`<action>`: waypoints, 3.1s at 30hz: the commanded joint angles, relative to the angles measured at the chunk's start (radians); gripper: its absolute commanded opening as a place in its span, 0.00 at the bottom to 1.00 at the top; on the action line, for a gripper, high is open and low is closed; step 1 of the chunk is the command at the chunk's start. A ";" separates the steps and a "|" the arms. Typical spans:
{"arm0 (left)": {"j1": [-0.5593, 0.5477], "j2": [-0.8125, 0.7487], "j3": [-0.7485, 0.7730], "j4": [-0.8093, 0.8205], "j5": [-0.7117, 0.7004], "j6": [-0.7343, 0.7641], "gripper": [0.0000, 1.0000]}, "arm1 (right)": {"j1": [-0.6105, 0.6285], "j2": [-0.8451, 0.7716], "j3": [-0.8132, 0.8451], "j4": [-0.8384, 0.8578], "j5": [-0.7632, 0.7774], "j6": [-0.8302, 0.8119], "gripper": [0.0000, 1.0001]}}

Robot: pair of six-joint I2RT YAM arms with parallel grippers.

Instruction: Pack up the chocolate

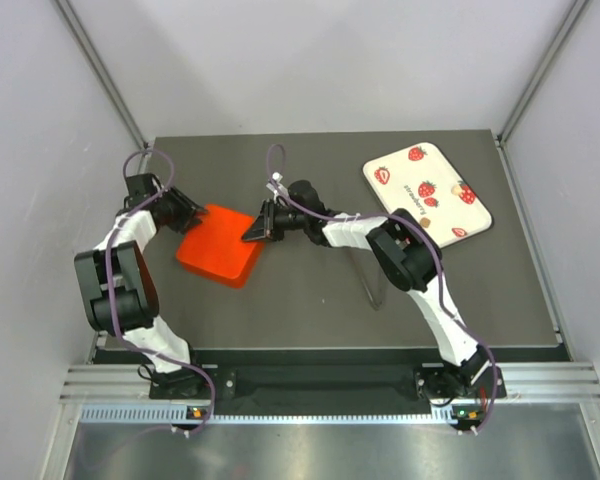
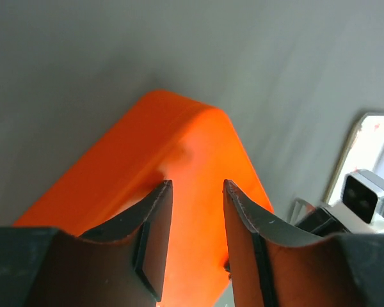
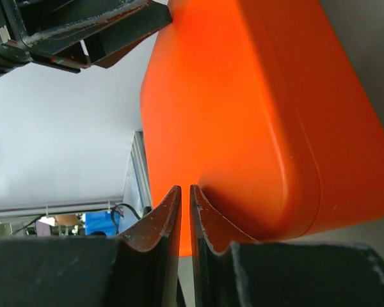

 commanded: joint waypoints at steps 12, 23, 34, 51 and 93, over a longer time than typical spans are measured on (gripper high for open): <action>-0.081 -0.228 0.225 -0.222 -0.155 0.137 0.47 | -0.011 -0.400 -0.130 -0.229 0.109 -0.220 0.18; -0.543 -0.399 0.127 -0.218 -0.341 0.305 0.53 | -0.006 -1.068 -0.588 -0.580 0.595 -0.521 1.00; -0.574 0.030 0.289 -0.124 -0.435 0.342 0.49 | -0.008 -1.336 -0.708 -0.660 0.670 -0.512 1.00; -0.569 0.175 0.306 -0.446 -0.769 0.382 0.48 | -0.005 -1.310 -0.674 -0.669 0.640 -0.503 1.00; -0.531 -0.738 -0.082 0.062 0.125 0.214 0.99 | -0.008 -1.461 -0.514 -0.850 1.140 -0.598 1.00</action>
